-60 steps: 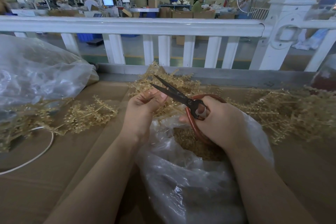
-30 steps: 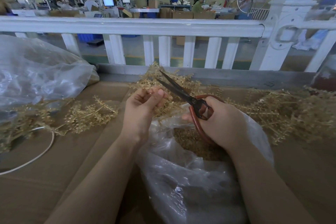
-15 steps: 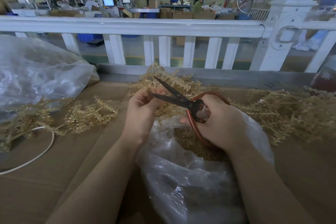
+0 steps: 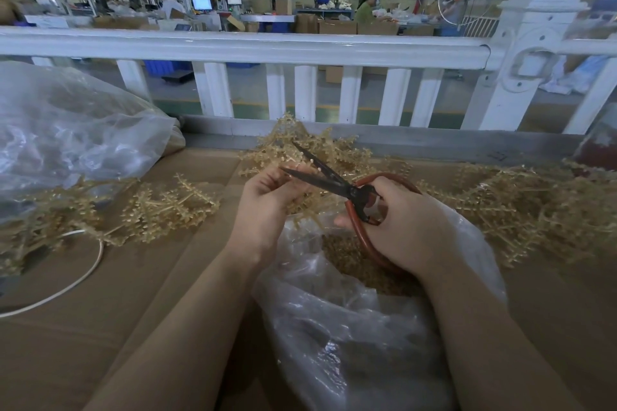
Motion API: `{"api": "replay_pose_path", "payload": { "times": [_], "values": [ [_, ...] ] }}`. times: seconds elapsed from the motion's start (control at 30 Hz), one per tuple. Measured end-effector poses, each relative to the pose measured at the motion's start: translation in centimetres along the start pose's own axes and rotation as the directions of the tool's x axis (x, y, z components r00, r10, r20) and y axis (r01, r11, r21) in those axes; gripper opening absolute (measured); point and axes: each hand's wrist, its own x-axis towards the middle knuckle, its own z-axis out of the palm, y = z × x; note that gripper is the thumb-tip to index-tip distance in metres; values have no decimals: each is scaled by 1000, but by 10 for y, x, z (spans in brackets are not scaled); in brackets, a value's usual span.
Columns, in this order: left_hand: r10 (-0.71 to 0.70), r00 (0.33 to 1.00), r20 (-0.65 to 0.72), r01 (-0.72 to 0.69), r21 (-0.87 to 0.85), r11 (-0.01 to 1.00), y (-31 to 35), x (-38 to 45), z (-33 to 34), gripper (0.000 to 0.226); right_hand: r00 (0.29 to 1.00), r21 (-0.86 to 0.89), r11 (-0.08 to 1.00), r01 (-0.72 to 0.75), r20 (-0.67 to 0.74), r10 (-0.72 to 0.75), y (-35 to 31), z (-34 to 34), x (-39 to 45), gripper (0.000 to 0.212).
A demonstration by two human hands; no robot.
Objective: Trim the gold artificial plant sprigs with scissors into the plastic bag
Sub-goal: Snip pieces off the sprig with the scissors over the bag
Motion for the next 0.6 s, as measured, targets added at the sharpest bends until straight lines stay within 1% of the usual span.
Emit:
{"api": "replay_pose_path", "payload": {
  "times": [0.07, 0.13, 0.2, 0.27, 0.33, 0.4, 0.6],
  "values": [
    [-9, 1000, 26, 9, -22, 1000, -1, 0, 2, 37, 1000, -3, 1000, -2, -5, 2, 0, 0, -1, 64],
    [4, 997, 80, -1, -34, 999, -1, -1, 3, 31, 1000, -15, 1000, 3, -22, -3, 1, 1, -1, 50],
    [-7, 994, 105, 14, -60, 998, -2, -1, 3, 18, 1000, -16, 1000, -4, -25, 4, 2, 2, -1, 42],
    [-51, 995, 83, 60, -108, 992, -4, 0, 2, 2, 999, 11, 1000, -11, -36, 12, 1, 4, -1, 40],
    [-78, 995, 67, 85, -115, 990, -7, 1, 0, 9, 997, 27, 1000, -6, -73, 8, 0, 4, -2, 41],
    [-82, 994, 68, 89, -107, 990, -7, 1, 0, 10, 994, 42, 999, -3, -106, 7, -1, 5, -2, 44],
    [-51, 996, 79, 60, -110, 992, -5, 1, 0, 9, 993, 22, 1000, -12, -114, 14, 7, 12, 1, 41]
  ]
}}
